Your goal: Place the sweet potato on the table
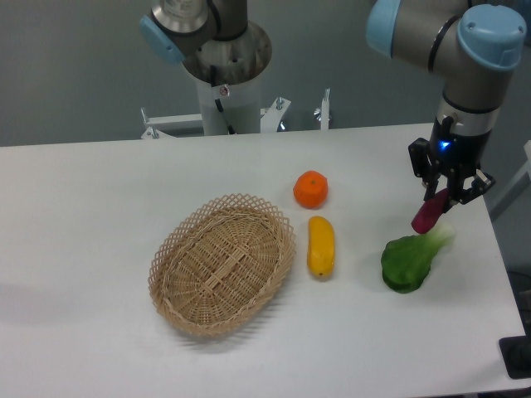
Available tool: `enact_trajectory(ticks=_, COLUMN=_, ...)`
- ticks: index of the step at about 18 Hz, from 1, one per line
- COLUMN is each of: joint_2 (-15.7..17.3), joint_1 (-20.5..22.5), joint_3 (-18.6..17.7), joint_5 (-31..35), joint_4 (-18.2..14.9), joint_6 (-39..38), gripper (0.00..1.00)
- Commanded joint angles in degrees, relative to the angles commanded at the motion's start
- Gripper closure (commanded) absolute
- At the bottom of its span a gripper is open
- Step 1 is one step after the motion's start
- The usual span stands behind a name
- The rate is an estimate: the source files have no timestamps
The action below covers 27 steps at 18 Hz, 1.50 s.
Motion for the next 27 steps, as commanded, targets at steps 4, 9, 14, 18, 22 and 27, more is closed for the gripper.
enact_trajectory(ticks=4, joint_2=-1.5, joint_1=-2.5, joint_3=0.2, joint_5=0.1, joint_4=3.3, joint_6=-5.5, gripper=0.85)
enact_trajectory(ticks=9, joint_2=-4.0, joint_1=-5.3, joint_3=0.2, joint_5=0.0, joint_4=9.1, joint_6=-12.6, gripper=0.85)
enact_trajectory(ticks=14, joint_2=-9.8, joint_1=-10.8, joint_3=0.0, joint_5=0.7, joint_4=20.6, joint_6=-27.0, gripper=0.85)
enact_trajectory(ticks=18, joint_2=-14.9, joint_1=-14.2, joint_3=-0.1, joint_5=3.7, joint_4=26.9, joint_6=-33.2, gripper=0.85)
enact_trajectory(ticks=22, joint_2=-18.1, joint_1=-15.9, joint_3=-0.6, joint_5=5.7, joint_4=29.1, joint_6=-28.2, gripper=0.85)
enact_trajectory(ticks=27, joint_2=-18.7, joint_1=-16.7, joint_3=-2.1, joint_5=6.2, joint_4=29.1, joint_6=-27.1, gripper=0.85)
